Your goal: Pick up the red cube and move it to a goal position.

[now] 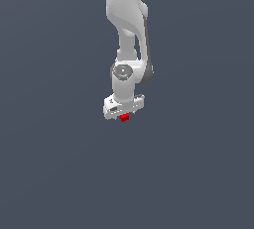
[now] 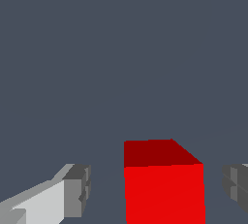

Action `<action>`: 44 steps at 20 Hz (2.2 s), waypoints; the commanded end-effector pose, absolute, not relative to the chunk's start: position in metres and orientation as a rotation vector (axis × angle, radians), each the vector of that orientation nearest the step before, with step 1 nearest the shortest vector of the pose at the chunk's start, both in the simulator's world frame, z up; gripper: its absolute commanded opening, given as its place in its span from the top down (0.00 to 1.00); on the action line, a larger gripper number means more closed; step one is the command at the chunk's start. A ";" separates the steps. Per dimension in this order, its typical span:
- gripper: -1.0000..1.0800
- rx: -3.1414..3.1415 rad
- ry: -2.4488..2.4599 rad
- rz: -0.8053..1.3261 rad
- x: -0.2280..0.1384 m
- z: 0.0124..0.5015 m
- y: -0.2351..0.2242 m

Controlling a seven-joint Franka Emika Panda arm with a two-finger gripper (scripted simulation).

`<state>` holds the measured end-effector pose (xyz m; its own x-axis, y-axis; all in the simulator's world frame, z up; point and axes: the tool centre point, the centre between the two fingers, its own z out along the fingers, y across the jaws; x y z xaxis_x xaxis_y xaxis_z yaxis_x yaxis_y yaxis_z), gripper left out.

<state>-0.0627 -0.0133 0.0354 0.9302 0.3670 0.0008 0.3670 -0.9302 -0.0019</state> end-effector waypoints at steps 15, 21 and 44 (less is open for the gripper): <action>1.00 -3.072 -0.655 0.000 -0.069 0.020 -0.016; 1.00 -3.072 -0.653 -0.001 -0.067 0.024 -0.015; 1.00 -3.072 -0.654 -0.001 0.018 0.165 0.025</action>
